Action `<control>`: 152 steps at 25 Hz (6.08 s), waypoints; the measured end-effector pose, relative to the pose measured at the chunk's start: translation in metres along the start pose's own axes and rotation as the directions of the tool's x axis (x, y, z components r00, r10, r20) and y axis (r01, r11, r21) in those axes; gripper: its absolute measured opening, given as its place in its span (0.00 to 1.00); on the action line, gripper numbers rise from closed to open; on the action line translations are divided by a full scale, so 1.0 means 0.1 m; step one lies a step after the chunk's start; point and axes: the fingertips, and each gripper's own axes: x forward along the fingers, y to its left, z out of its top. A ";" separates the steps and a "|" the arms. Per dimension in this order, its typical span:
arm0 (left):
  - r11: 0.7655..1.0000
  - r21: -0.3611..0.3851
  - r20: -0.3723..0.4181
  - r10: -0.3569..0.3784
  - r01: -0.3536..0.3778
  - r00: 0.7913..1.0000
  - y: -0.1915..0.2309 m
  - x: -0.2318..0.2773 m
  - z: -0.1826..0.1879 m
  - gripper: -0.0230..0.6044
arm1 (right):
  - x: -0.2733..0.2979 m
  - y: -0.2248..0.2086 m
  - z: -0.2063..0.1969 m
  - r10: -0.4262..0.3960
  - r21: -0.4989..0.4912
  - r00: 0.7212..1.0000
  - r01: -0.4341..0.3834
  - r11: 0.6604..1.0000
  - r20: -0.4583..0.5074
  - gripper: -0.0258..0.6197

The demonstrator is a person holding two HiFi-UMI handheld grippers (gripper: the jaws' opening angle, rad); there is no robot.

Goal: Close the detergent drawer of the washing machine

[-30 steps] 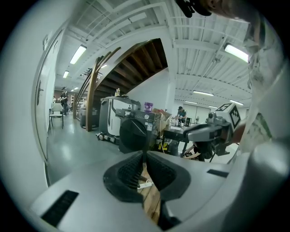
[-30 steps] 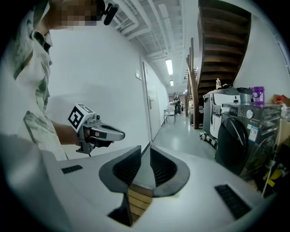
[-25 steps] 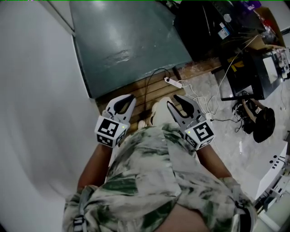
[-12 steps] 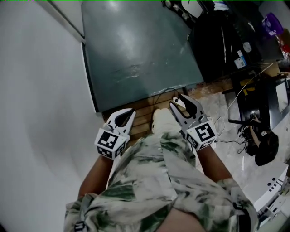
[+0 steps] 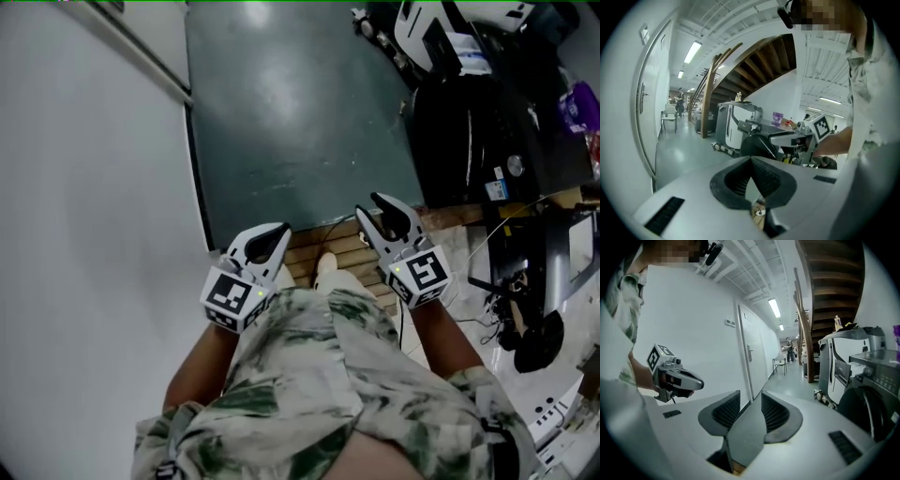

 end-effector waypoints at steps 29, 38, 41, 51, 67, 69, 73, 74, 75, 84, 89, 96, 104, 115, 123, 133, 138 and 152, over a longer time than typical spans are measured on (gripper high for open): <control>0.976 0.101 -0.049 -0.189 0.193 0.981 3.74 0.34 2.51 0.07 | 3.51 -0.34 2.55 -0.141 0.076 0.990 0.143 0.987 -0.031 0.25; 0.924 0.128 -0.072 -0.353 0.360 0.933 3.68 1.16 2.94 0.07 | 3.53 -1.14 2.67 -0.295 0.109 0.954 0.300 0.948 -0.058 0.25; 0.910 0.124 -0.097 -0.387 0.397 0.917 3.63 1.48 3.05 0.07 | 3.48 -1.46 2.63 -0.330 0.132 0.941 0.338 0.932 -0.078 0.24; 0.828 0.221 -0.174 -0.487 0.516 0.856 3.44 2.83 3.84 0.07 | 3.34 -3.02 2.78 -0.481 0.183 0.875 0.481 0.857 -0.045 0.24; 0.644 0.246 -0.299 -0.661 0.724 0.689 2.75 4.24 4.23 0.07 | 2.75 -4.35 2.50 -0.693 0.289 0.717 0.682 0.672 -0.080 0.23; 0.606 0.247 -0.303 -0.693 0.756 0.655 2.71 4.40 4.30 0.07 | 2.72 -4.46 2.44 -0.724 0.302 0.683 0.714 0.632 -0.099 0.23; 0.525 0.239 -0.314 -0.755 0.817 0.576 2.68 4.71 4.45 0.07 | 2.66 -4.67 2.35 -0.786 0.324 0.601 0.779 0.537 -0.144 0.23; 0.503 0.238 -0.320 -0.767 0.831 0.556 2.68 4.78 4.50 0.07 | 2.65 -4.74 2.33 -0.803 0.333 0.576 0.795 0.506 -0.154 0.23; 0.479 0.241 -0.328 -0.778 0.844 0.535 2.70 4.85 4.55 0.07 | 2.63 -4.80 2.31 -0.820 0.342 0.548 0.811 0.474 -0.165 0.23; 0.288 0.275 -0.418 -0.823 0.917 0.384 2.98 5.47 4.89 0.07 | 2.64 -5.39 1.97 -0.916 0.400 0.299 0.899 0.177 -0.267 0.23; 0.185 0.249 -0.481 -0.828 0.951 0.287 3.07 5.66 4.87 0.07 | 2.71 -5.58 1.80 -0.928 0.414 0.208 0.908 0.066 -0.309 0.23; 0.121 0.210 -0.514 -0.830 0.970 0.215 2.82 5.95 4.89 0.07 | 2.56 -5.86 1.64 -0.932 0.427 0.120 0.903 -0.042 -0.343 0.24; 0.082 0.193 -0.549 -0.817 0.978 0.177 2.49 6.20 4.90 0.07 | 2.21 -6.09 1.40 -0.922 0.443 0.047 0.885 -0.140 -0.384 0.26; 0.080 0.188 -0.563 -0.808 0.979 0.174 2.25 6.34 4.89 0.07 | 1.93 -6.22 1.16 -0.907 0.448 0.012 0.872 -0.197 -0.421 0.26; 0.106 0.185 -0.565 -0.802 0.977 0.194 2.18 6.46 4.89 0.07 | 1.84 -6.35 1.06 -0.899 0.459 0.009 0.862 -0.214 -0.438 0.26; 0.112 0.193 -0.567 -0.798 0.975 0.204 2.08 6.52 4.90 0.07 | 1.72 -6.43 0.97 -0.890 0.467 -0.001 0.851 -0.240 -0.455 0.25; 0.112 0.195 -0.567 -0.798 0.974 0.205 2.03 6.54 4.89 0.07 | 1.69 -6.46 0.94 -0.889 0.468 -0.007 0.849 -0.247 -0.458 0.25; 0.109 0.203 -0.568 -0.796 0.973 0.207 1.92 6.62 4.89 0.07 | 1.64 -6.49 0.93 -0.887 0.479 -0.021 0.836 -0.269 -0.462 0.25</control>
